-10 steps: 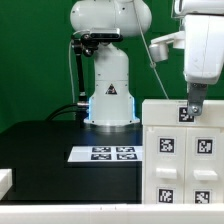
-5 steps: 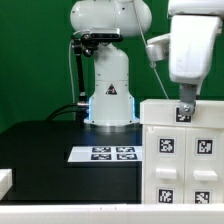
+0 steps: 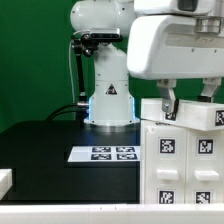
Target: Assemble cabinet
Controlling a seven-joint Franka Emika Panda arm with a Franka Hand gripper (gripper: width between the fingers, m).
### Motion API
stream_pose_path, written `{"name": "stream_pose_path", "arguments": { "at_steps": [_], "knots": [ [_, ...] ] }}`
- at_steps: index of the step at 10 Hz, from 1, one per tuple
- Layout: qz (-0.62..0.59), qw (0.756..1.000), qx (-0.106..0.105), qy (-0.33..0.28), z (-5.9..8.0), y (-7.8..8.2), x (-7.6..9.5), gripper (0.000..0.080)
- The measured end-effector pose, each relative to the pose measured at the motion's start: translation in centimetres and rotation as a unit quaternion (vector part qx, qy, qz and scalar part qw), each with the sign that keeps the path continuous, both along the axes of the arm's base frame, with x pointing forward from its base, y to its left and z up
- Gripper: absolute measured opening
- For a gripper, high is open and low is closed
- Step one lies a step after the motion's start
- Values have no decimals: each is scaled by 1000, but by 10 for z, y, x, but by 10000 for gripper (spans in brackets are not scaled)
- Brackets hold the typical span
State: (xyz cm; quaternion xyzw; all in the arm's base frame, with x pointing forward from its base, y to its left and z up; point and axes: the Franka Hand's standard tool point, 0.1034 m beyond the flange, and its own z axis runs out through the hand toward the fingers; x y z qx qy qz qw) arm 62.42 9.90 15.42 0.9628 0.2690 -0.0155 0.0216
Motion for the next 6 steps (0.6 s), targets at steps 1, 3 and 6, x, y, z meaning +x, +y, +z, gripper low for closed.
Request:
{"name": "stream_pose_path", "arguments": {
  "at_steps": [1,3,6],
  "knots": [
    [-28,1000,0,-1,0,0,0,553],
    [-98,995,-1,-5,0,0,0,553],
    [-228,974,12,-14,0,-3,0,553]
  ]
}}
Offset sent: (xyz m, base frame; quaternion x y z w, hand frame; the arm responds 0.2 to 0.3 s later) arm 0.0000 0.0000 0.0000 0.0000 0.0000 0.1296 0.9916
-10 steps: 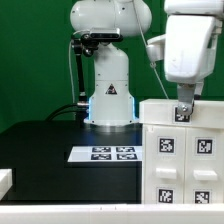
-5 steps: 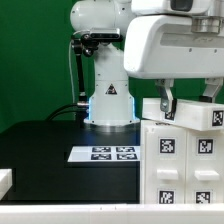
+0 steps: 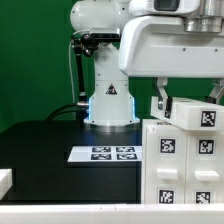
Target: Assemble cabinet
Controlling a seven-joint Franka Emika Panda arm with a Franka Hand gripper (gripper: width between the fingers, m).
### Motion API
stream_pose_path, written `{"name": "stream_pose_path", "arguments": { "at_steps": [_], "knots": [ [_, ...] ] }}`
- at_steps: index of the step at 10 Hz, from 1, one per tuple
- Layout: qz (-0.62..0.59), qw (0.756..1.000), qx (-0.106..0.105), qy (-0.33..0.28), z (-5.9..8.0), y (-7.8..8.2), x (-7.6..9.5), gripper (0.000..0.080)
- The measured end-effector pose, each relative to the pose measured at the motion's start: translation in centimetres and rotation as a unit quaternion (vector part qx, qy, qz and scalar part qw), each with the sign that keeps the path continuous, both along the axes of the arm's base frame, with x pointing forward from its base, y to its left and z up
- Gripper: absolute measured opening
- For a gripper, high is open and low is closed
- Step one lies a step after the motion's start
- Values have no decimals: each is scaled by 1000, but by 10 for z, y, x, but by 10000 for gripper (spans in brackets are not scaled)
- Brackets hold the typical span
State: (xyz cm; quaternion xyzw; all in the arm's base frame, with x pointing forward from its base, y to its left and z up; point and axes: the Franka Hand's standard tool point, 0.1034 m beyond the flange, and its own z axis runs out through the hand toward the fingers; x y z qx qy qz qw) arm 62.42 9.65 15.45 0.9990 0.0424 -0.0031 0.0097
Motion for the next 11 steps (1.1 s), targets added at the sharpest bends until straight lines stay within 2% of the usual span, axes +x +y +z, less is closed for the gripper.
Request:
{"name": "stream_pose_path", "arguments": {
  "at_steps": [2,4,6,8,11],
  "knots": [
    [-127,992,13,-7,-1,-3,-3,553],
    [-299,953,39,4,-2,-4,-4,553],
    [-342,939,42,7,-2,-3,-4,553],
    [-408,912,41,8,-2,-3,-3,553],
    [-534,844,48,15,-2,-8,-2,553]
  ]
}}
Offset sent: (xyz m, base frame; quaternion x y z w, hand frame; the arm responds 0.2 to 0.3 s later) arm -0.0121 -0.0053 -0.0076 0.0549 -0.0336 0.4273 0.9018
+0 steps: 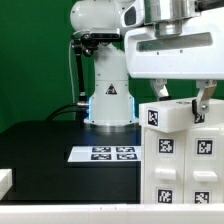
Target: Assemble cabinet
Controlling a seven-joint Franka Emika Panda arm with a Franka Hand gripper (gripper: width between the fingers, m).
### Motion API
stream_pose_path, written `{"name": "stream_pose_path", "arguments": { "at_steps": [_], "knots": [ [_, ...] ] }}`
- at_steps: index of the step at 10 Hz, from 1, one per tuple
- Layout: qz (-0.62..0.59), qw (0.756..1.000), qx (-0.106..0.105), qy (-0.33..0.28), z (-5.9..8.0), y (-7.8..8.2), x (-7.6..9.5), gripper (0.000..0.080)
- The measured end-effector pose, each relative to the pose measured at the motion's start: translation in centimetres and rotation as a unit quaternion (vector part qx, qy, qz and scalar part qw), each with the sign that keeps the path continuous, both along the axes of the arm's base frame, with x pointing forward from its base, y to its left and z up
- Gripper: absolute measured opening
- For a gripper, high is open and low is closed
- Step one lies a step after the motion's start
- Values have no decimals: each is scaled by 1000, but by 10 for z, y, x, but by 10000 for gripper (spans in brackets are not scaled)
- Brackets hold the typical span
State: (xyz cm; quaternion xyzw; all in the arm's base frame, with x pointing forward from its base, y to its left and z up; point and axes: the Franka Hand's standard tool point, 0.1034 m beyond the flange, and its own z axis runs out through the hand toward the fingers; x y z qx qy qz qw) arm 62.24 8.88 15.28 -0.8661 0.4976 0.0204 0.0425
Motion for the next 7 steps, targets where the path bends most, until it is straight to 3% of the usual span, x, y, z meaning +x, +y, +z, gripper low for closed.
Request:
{"name": "stream_pose_path", "arguments": {
  "at_steps": [2,4,7],
  "knots": [
    [-137,991,12,4,0,0,-1,553],
    [-283,958,38,9,0,4,1,553],
    [-362,931,44,10,2,6,3,554]
  ]
}}
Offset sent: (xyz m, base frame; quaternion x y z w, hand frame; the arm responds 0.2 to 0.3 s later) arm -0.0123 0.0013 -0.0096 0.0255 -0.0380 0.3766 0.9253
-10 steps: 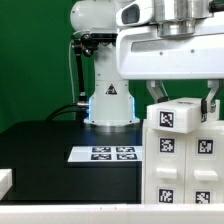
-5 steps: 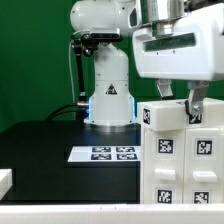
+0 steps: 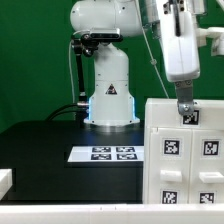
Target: Assemble cabinet
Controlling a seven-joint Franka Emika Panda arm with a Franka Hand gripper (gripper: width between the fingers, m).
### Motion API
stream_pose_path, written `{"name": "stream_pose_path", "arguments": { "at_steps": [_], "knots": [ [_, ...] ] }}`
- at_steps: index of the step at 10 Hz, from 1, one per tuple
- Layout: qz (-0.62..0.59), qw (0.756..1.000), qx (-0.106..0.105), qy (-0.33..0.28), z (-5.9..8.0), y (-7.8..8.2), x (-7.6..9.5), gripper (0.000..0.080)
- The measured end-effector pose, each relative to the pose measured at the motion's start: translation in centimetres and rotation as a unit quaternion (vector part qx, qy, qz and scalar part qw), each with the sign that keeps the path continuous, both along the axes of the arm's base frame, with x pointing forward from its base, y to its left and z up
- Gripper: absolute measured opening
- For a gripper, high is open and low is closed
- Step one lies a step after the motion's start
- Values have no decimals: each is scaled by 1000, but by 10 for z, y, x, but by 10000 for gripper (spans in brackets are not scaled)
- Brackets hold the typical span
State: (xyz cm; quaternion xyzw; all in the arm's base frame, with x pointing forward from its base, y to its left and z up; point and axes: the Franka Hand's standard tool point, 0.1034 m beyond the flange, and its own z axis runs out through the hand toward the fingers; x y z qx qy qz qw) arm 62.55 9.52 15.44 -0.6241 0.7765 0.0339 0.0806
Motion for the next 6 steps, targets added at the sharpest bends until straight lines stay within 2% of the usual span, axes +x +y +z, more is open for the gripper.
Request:
{"name": "stream_pose_path", "arguments": {
  "at_steps": [3,4,5,6],
  "knots": [
    [9,1000,-2,-1,-1,1,0,554],
    [11,1000,-2,-1,-2,1,-1,633],
    [16,1000,-1,-3,1,3,0,633],
    [23,1000,1,-9,11,6,0,646]
  ]
}}
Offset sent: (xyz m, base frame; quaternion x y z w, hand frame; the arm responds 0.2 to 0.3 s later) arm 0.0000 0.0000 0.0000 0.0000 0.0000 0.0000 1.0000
